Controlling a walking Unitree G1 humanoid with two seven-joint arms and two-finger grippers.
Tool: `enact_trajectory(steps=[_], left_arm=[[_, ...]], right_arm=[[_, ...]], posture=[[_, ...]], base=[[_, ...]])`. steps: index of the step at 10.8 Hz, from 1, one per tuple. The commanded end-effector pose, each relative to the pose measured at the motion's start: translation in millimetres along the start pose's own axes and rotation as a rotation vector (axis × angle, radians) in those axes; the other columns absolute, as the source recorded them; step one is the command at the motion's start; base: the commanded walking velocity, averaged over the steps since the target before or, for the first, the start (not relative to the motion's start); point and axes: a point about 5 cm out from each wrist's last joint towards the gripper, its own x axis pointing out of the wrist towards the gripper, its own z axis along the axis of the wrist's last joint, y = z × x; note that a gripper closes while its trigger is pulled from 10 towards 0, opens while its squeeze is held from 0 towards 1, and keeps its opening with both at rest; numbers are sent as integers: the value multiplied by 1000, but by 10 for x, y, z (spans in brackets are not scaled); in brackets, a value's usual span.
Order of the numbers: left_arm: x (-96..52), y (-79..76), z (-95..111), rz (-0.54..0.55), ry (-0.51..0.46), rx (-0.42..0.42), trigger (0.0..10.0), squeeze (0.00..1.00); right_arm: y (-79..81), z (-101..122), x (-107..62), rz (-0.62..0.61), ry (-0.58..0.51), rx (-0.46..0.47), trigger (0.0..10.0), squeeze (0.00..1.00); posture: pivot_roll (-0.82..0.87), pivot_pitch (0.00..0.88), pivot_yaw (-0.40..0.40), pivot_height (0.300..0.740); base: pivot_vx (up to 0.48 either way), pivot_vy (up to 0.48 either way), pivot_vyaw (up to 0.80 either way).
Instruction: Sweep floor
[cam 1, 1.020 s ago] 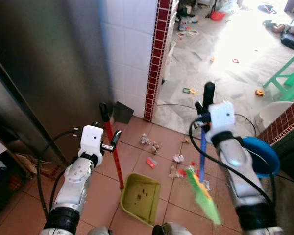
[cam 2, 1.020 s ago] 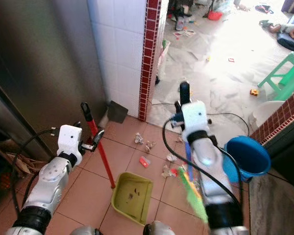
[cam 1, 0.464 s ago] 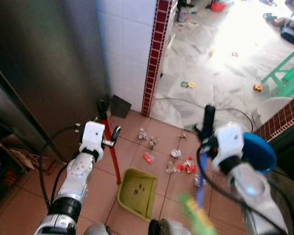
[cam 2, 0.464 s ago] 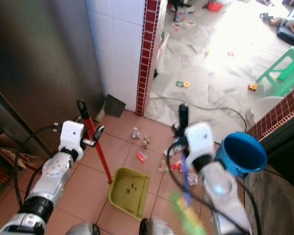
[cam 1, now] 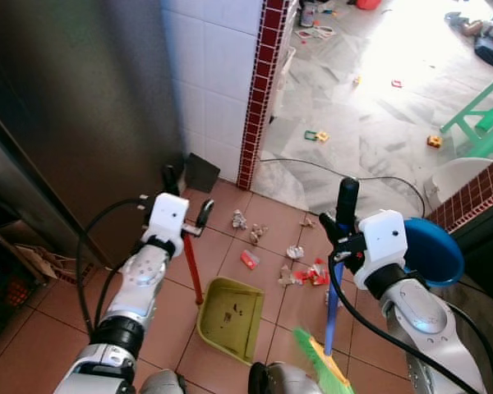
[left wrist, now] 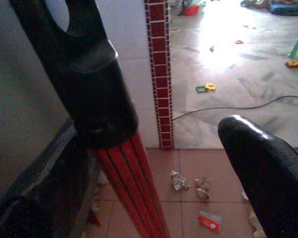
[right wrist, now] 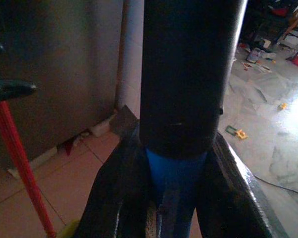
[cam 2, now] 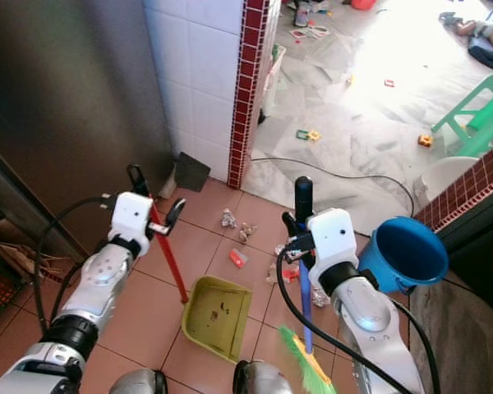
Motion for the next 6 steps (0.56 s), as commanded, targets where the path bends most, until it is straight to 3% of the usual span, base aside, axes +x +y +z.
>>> enact_trajectory(steps=[1,6], left_arm=[[18,-45,3,-21,-3,16,10000,0],[65,12,37,50,-20,7,10000,0]], right_arm=[[-30,73,-8,-13,-18,-31,10000,0],[-19,59,-4,-11,-7,-33,10000,0]], posture=[[-175,132,-96,740],[-175,123,-96,740]], base=[[0,0,0],[0,0,0]])
